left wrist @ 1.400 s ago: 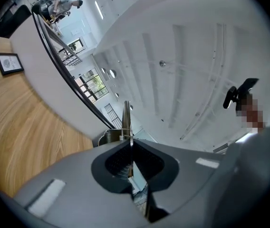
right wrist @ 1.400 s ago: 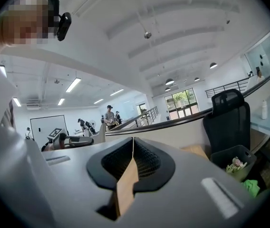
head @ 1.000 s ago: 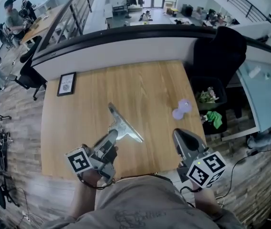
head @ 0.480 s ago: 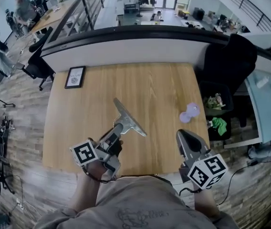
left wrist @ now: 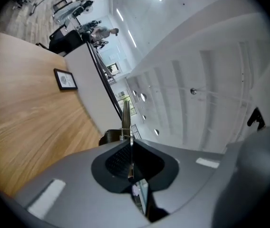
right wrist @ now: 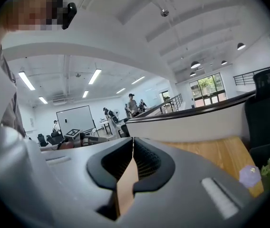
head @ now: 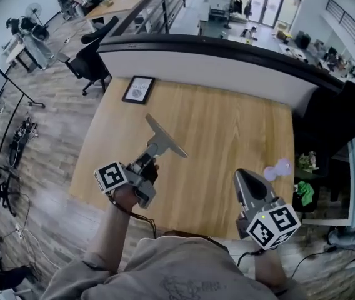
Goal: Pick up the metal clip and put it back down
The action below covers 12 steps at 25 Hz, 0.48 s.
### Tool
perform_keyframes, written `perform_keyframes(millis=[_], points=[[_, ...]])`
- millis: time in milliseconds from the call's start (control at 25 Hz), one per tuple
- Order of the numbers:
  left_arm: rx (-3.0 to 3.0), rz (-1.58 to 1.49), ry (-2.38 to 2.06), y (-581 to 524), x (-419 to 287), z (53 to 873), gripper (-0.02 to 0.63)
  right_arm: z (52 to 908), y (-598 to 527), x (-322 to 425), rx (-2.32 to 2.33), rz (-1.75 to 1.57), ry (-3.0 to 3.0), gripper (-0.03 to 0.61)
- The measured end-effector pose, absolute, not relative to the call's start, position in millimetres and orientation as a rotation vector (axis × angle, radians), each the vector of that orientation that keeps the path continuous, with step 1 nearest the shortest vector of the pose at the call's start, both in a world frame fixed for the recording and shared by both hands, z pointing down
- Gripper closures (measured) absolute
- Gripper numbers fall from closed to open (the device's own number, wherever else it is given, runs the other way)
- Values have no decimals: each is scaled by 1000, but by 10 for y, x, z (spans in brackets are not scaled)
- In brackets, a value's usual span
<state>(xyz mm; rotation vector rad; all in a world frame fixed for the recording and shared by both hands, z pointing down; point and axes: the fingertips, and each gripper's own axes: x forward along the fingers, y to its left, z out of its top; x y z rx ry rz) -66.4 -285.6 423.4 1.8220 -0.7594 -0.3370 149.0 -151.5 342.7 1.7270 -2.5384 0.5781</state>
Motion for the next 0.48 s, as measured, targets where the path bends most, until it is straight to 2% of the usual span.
perform_keyframes(millis=[240, 480], points=[[1839, -448, -890, -3258, -1481, 4295, 611, 3401, -1993, 795, 1532, 465, -2597, 563], [1707, -520, -1034, -3335, -1868, 4768, 611, 3808, -2226, 442, 1347, 493, -2640, 563]])
